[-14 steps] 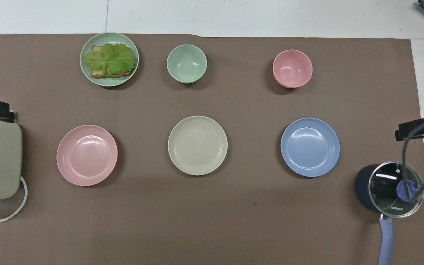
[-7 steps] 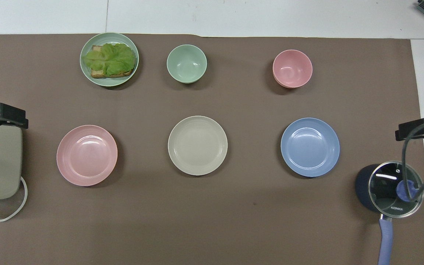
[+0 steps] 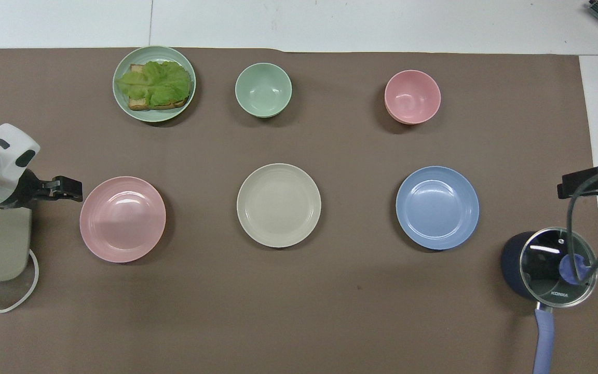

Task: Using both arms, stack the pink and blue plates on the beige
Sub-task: 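Reach the left gripper to the pink plate rim and grasp it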

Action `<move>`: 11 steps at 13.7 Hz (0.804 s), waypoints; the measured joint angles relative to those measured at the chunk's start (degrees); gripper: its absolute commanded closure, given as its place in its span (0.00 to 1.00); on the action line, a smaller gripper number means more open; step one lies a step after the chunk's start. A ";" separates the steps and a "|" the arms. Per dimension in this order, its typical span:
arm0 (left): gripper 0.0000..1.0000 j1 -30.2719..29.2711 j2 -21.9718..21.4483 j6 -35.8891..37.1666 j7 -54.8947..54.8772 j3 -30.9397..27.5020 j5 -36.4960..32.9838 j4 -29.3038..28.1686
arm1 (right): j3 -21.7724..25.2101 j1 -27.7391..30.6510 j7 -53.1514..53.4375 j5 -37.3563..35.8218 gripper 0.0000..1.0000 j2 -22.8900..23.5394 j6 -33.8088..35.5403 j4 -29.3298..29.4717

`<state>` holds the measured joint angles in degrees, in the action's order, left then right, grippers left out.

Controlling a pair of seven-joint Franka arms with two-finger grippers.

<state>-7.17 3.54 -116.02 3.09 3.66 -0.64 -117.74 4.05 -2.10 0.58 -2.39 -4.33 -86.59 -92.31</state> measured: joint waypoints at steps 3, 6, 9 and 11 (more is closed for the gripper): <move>0.00 -0.08 4.67 -3.09 -0.01 0.00 0.00 -1.36 | 0.00 0.00 0.00 0.00 0.00 0.00 0.00 0.00; 0.00 -0.43 6.10 -5.79 -0.01 -0.01 0.00 -4.36 | 0.00 0.00 0.00 0.00 0.00 0.00 0.00 0.00; 0.67 -0.69 6.11 -6.02 -0.03 0.03 0.00 -6.14 | 0.00 0.00 0.00 0.00 0.00 0.00 0.00 0.00; 1.00 -0.69 6.10 -5.89 -0.03 0.12 0.00 -6.21 | 0.00 0.00 0.00 0.00 0.00 0.00 0.00 0.00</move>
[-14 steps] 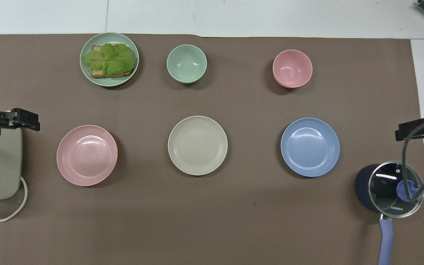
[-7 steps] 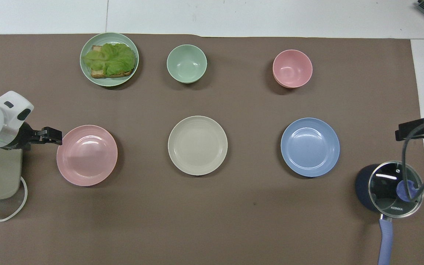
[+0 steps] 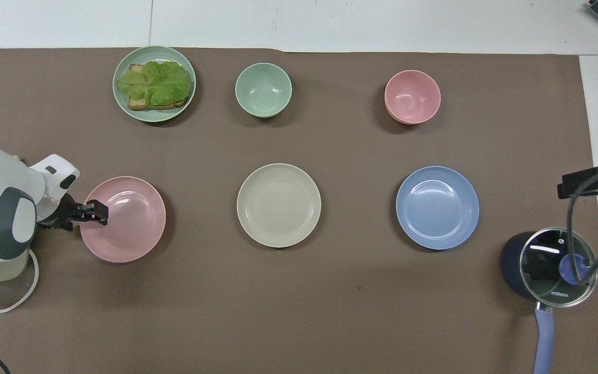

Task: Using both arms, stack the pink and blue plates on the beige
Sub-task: 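Reach the left gripper to the pink plate rim and grasp it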

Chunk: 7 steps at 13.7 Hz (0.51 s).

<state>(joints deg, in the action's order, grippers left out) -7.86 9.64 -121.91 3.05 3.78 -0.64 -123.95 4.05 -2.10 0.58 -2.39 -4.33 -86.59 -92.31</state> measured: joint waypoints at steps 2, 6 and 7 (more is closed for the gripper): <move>1.00 0.00 -0.02 0.39 -0.01 0.05 0.00 0.00 | 0.00 0.00 0.00 0.00 0.00 0.00 0.00 0.00; 1.00 -0.03 -0.73 3.35 -0.85 0.10 0.06 0.97 | 0.00 0.00 0.00 0.00 0.00 0.00 0.00 0.00; 1.00 -0.02 -0.93 5.08 -0.95 0.22 0.22 1.81 | 0.00 0.00 0.00 0.00 0.00 0.00 0.00 0.00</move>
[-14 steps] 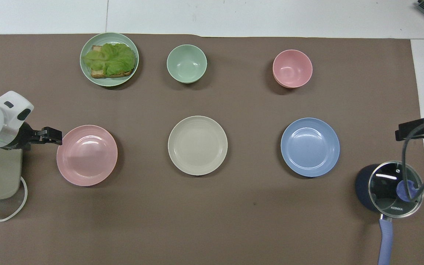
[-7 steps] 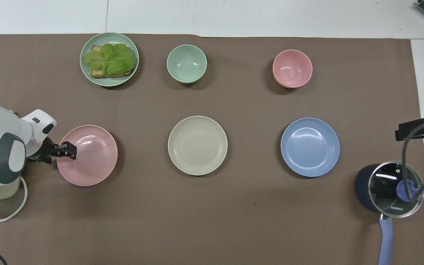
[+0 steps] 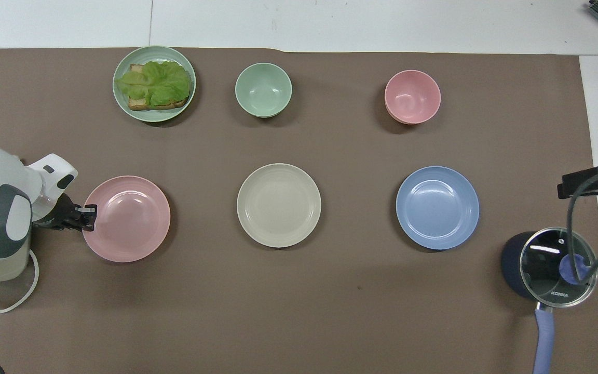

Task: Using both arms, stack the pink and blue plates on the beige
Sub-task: 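Reach the left gripper to the pink plate rim and grasp it, then carry the pink plate with the left gripper onto the beige plate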

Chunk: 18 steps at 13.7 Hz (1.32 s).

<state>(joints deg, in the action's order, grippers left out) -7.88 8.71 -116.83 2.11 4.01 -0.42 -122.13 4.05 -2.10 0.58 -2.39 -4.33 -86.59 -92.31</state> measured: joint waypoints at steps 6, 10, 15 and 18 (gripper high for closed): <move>1.00 0.03 -0.73 17.05 -2.04 0.38 6.99 12.33 | 0.00 0.00 0.00 0.00 0.00 0.00 0.00 0.00; 1.00 0.35 -0.98 17.74 -3.41 1.21 16.45 13.03 | 0.00 0.00 0.00 0.00 0.00 0.00 0.00 0.00; 1.00 7.71 -1.13 12.59 -3.68 2.32 25.60 11.65 | 0.00 0.00 0.00 0.00 0.00 0.00 0.00 0.00; 1.00 13.70 -1.37 7.87 1.14 2.52 27.09 9.89 | 0.00 0.00 0.00 0.00 0.00 0.00 0.00 0.00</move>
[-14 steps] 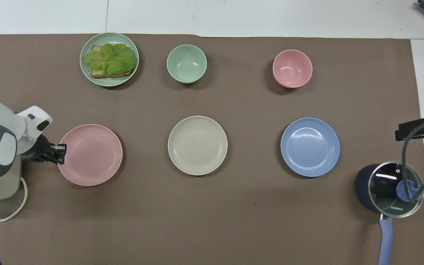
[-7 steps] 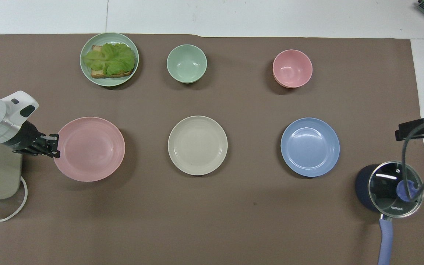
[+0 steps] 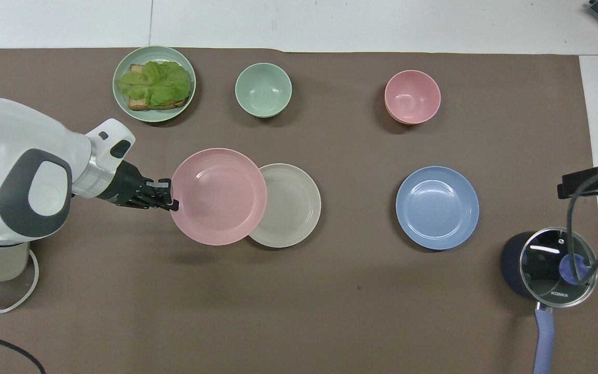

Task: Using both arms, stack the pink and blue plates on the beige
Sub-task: 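Carry the pink plate with the left gripper onto the beige plate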

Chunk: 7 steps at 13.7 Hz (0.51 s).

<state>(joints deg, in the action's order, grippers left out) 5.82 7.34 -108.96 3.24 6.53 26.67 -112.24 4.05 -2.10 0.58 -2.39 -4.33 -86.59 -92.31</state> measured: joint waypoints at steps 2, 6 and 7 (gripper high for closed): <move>1.00 4.25 -0.03 -4.38 3.03 0.04 1.50 -1.87 | 0.00 0.00 0.00 0.00 0.00 0.00 0.00 0.00; 1.00 10.91 0.37 -12.36 7.37 0.07 4.24 -5.53 | 0.00 0.00 0.00 0.00 0.00 0.00 0.00 0.00; 1.00 12.16 0.84 -14.39 8.34 0.07 4.49 -6.13 | 0.00 0.00 0.00 0.00 0.00 0.00 0.00 0.00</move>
<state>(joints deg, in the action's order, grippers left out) 17.98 8.18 -123.35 11.58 6.60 31.16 -118.37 4.05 -2.10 0.58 -2.39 -4.33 -86.59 -92.31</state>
